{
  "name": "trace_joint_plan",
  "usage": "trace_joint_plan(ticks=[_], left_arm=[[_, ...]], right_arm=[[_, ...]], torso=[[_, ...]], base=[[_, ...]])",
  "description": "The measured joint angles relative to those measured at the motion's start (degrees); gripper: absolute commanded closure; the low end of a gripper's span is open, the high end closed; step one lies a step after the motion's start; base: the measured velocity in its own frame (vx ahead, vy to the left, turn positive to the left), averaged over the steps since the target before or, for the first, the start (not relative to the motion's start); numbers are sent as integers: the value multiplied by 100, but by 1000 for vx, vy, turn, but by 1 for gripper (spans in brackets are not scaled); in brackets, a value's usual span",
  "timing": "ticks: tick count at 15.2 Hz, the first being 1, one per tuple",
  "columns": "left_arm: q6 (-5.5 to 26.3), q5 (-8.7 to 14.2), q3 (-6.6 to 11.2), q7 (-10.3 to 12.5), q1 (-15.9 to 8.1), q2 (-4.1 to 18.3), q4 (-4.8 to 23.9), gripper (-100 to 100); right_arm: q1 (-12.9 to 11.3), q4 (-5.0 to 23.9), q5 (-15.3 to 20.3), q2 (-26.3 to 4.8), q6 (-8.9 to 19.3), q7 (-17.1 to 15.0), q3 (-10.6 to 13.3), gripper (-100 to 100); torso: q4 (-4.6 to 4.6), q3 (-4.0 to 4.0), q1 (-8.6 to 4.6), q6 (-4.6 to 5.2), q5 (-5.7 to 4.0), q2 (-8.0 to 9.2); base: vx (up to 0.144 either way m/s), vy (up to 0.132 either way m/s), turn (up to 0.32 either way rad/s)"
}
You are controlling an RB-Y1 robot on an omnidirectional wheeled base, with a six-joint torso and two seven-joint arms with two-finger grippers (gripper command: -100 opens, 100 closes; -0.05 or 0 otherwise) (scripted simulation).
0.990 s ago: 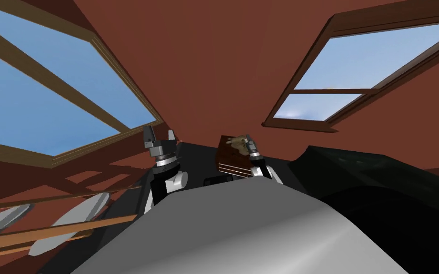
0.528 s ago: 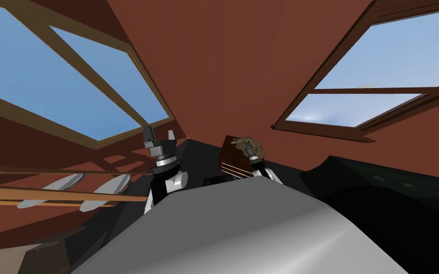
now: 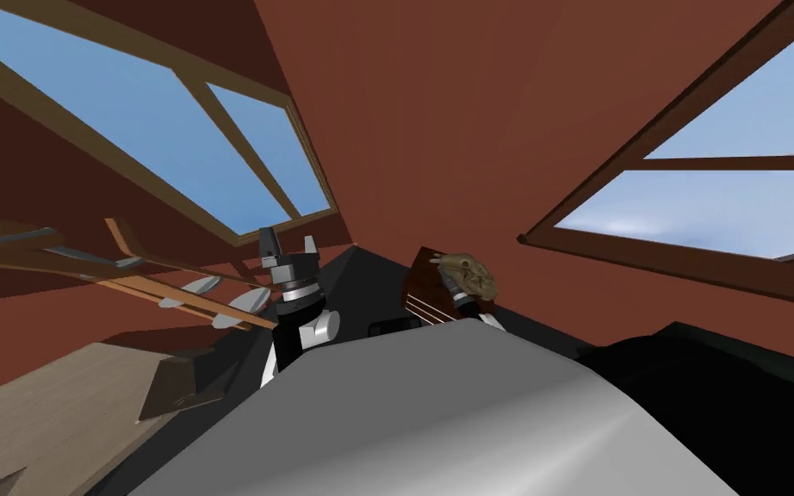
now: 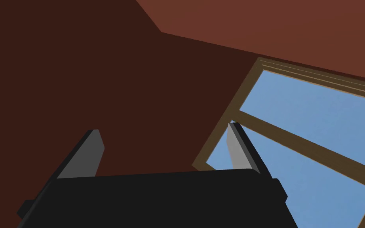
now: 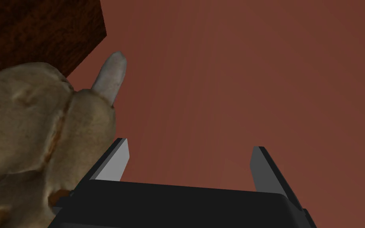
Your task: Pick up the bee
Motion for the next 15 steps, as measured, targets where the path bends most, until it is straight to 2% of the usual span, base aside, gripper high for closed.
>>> trace_joint_plan(ticks=[2,5,7,11,15], left_arm=[[0,0,0,0,0,0,0,0],[0,0,0,0,0,0,0,0],[0,0,0,0,0,0,0,0],[0,0,1,0,1,0,0,0],[0,0,1,0,0,0,0,0]], right_arm=[[58,146,131,-118,129,-36,27,-100],[73,552,297,-133,117,9,50,-100],[190,708,417,-263,199,-29,64,-100],[196,1099,607,-325,306,-21,107,-100],[231,1695,861,-432,329,-12,124,-100]], torso=[[0,-1,-1,0,0,-2],[-1,-3,0,0,0,-5],[-1,-2,-3,0,0,-4],[-2,-4,-3,4,-1,-7],[-1,-4,-8,1,-2,-7]], base=[[-10,-14,206],[-9,-8,327],[-8,-16,217],[-4,-13,250],[-4,-24,361]])
